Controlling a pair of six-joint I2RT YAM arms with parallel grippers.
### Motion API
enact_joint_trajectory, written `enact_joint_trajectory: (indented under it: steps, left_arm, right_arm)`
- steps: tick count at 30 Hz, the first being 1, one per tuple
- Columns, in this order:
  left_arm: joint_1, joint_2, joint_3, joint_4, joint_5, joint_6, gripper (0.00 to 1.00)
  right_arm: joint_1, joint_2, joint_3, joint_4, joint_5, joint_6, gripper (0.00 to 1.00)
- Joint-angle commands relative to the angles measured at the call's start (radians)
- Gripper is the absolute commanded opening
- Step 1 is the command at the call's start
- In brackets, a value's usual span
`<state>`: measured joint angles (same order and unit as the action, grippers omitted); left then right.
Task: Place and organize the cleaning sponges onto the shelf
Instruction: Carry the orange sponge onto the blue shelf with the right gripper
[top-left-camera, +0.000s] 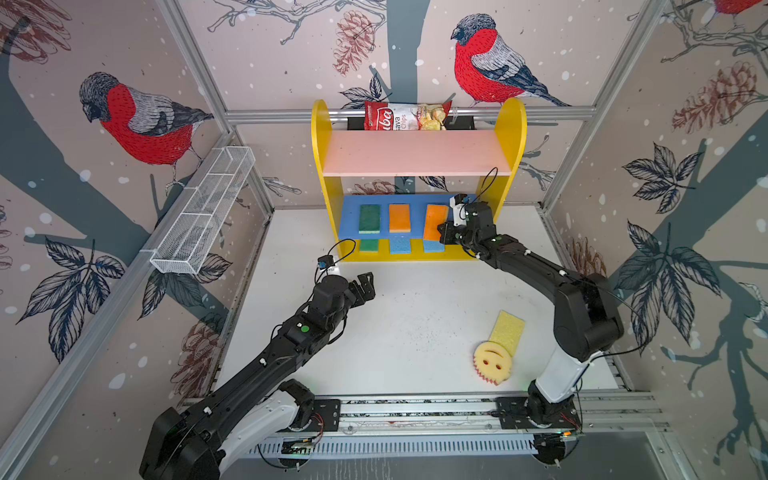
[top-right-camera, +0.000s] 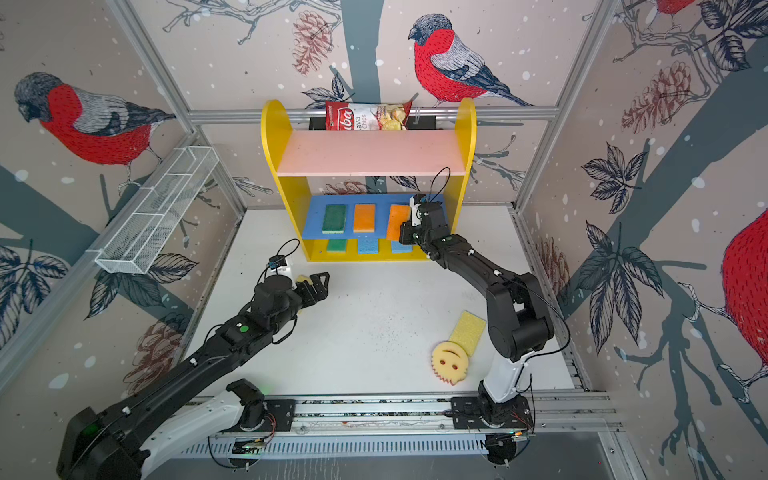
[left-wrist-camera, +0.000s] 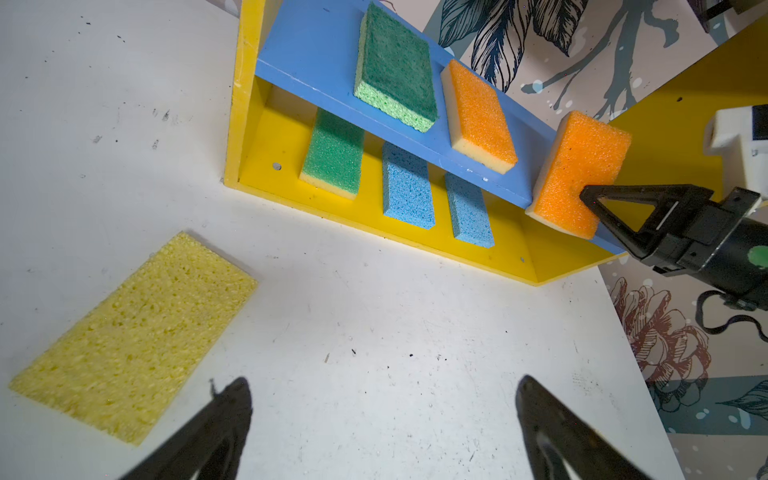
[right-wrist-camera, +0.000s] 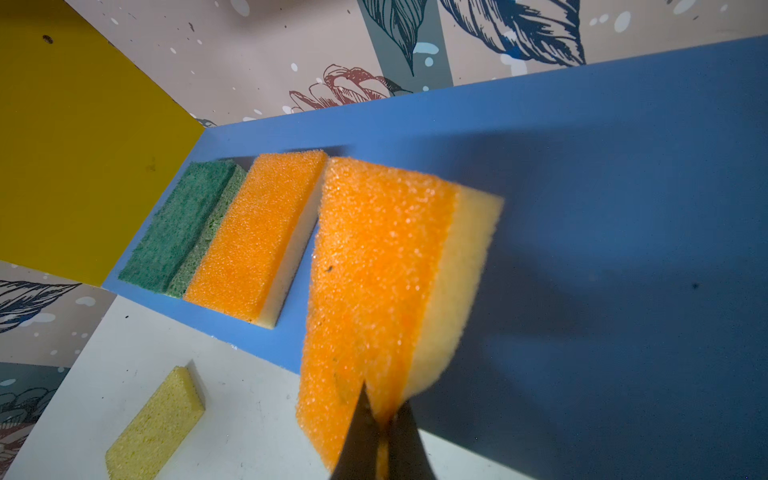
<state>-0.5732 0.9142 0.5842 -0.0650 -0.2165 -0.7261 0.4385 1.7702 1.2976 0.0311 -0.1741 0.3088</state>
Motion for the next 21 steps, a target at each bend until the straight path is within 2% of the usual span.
enact_joint_trajectory:
  steps: [1, 8, 16, 21]
  left_arm:
    - [0.002, -0.009, -0.006, 0.019, -0.013, -0.01, 0.98]
    - [0.003, -0.019, -0.014, 0.013, -0.015, -0.015, 0.98]
    - [0.003, -0.024, -0.017, 0.011, -0.021, -0.018, 0.98]
    - [0.003, -0.017, -0.017, 0.016, -0.016, -0.02, 0.98]
  right_arm:
    - [-0.008, 0.017, 0.011, 0.046, 0.012, -0.019, 0.08]
    - [-0.022, 0.069, 0.039, 0.052, 0.006, -0.012, 0.14]
    - [-0.027, 0.101, 0.062, 0.05, 0.014, -0.019, 0.34]
    - [-0.03, 0.104, 0.08, 0.042, 0.025, -0.025, 0.4]
